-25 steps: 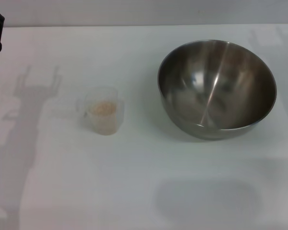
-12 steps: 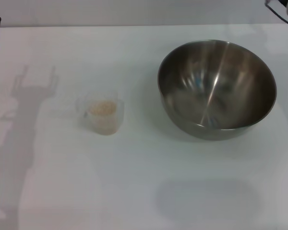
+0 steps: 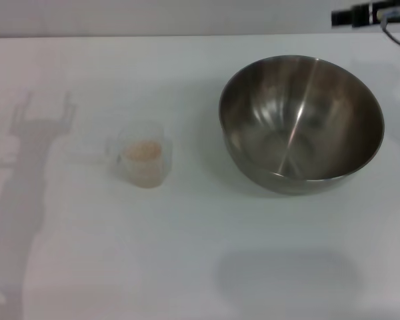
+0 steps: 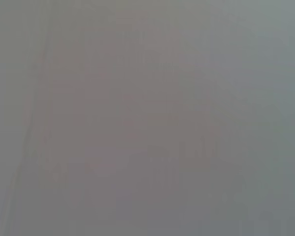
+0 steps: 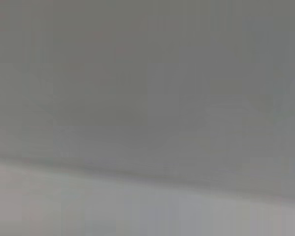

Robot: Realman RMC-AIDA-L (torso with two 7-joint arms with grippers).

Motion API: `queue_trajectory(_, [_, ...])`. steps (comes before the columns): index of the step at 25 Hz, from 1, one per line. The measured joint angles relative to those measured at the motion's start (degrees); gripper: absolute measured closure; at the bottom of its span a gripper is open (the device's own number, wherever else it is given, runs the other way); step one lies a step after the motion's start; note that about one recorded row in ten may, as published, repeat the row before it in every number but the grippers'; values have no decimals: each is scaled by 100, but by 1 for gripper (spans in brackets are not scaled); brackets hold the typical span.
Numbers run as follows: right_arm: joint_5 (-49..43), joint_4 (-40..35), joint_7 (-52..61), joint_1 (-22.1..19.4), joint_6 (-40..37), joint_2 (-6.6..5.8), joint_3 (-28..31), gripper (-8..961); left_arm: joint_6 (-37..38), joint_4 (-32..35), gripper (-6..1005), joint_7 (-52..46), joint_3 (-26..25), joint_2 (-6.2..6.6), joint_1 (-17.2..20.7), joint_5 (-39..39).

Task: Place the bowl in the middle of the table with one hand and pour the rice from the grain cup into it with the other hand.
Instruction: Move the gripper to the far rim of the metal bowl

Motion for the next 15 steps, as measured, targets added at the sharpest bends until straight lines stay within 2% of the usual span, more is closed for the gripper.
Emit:
queue_trajectory(1, [136, 178, -151, 226, 556, 11, 192, 171, -50, 33, 283, 8, -67, -1, -1, -3])
queue_trajectory(2, [136, 178, -151, 226, 556, 11, 192, 172, -50, 33, 283, 8, -67, -1, -1, -3])
queue_trajectory(7, [221, 693, -261, 583, 1544, 34, 546, 172, -64, 87, 283, -21, -140, -3, -4, -7])
queue_trajectory(15, [207, 1300, -291, 641, 1743, 36, 711, 172, -53, 98, 283, 6, -143, 0, 0, -7])
